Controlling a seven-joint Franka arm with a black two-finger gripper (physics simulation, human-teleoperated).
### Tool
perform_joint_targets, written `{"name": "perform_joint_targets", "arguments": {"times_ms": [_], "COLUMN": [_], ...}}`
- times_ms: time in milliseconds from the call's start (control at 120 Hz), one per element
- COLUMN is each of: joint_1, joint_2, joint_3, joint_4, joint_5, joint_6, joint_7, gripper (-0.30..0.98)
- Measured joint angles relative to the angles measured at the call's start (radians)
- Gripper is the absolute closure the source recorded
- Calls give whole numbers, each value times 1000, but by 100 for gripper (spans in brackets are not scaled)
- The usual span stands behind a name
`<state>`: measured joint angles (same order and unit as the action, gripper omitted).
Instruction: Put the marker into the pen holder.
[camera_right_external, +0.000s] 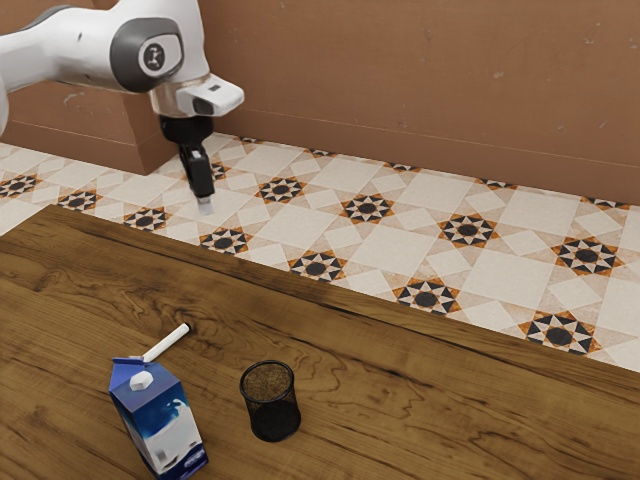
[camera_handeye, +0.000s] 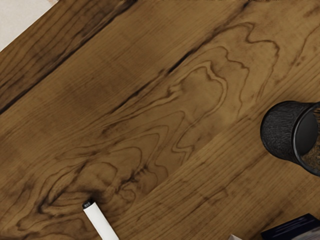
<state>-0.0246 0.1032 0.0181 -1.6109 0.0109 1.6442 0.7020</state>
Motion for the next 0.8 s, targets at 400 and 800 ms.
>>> {"name": "perform_joint_targets", "arguments": {"times_ms": [400,800], "joint_1": [60,212], "joint_2": [-160,-71], "joint_3": [7,7], "joint_4": [-347,-529], "joint_5": [-38,69], "joint_6": [158,488], "joint_7": [-14,-181], "gripper": [0,0]}}
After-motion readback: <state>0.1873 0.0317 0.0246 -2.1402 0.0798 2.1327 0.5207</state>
